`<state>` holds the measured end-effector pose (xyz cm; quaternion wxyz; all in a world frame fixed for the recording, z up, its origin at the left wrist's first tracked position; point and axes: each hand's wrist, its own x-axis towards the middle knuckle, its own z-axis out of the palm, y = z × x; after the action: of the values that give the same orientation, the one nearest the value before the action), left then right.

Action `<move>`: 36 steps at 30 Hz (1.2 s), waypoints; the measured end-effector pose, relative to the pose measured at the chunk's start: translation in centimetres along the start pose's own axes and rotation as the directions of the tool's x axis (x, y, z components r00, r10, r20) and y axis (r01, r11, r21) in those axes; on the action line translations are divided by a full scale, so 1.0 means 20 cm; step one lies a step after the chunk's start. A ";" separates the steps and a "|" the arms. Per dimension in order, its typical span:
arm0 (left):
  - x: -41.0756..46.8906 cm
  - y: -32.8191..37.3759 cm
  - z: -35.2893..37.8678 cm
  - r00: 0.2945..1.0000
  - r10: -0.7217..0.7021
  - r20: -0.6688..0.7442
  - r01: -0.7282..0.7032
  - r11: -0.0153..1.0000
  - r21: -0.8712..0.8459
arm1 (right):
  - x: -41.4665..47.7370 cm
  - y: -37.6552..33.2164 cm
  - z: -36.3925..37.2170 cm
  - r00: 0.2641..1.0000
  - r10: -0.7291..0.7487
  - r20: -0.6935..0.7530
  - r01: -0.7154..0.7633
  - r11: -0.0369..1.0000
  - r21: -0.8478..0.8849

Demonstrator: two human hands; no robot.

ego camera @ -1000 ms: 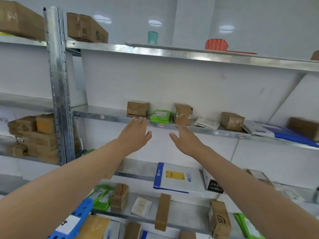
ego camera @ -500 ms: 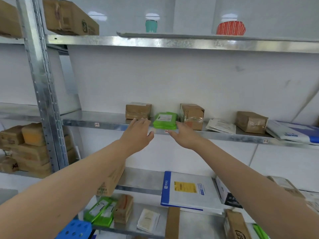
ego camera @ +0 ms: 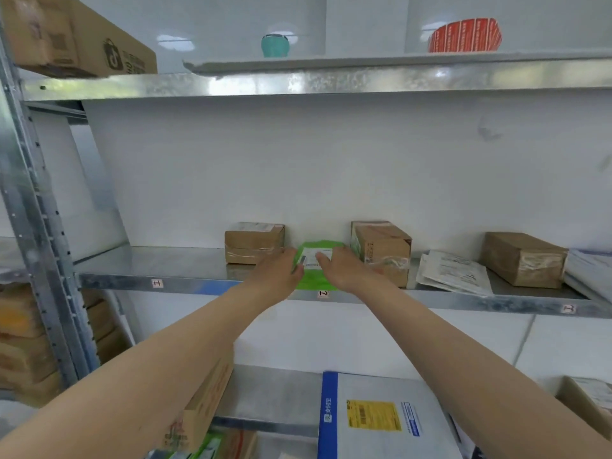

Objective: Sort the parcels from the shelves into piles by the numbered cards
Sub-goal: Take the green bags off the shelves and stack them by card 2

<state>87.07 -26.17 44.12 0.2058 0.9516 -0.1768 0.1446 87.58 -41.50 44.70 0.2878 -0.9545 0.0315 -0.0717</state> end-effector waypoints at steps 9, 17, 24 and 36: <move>0.29 -0.01 0.21 0.953 -0.278 0.120 0.303 0.868 -0.393 | 0.26 0.08 0.15 0.987 0.161 -0.010 -0.154 0.958 0.242; 0.36 0.02 0.25 0.880 -0.451 0.151 0.406 0.547 -0.732 | 0.41 0.15 0.28 0.990 0.132 -0.042 -0.083 0.806 0.586; 0.26 0.05 0.17 0.877 -0.469 0.105 0.310 0.383 -0.870 | 0.21 0.05 0.19 0.980 0.095 -0.175 0.046 0.747 0.663; -0.21 0.10 -0.22 0.852 -0.424 -0.307 -0.047 0.522 -0.852 | -0.28 -0.31 0.07 0.875 -0.136 -0.465 0.443 0.613 0.654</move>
<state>81.55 -24.86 47.12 0.6849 0.6822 -0.0583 0.2492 82.31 -35.05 46.37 0.6240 -0.7126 -0.1048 -0.3031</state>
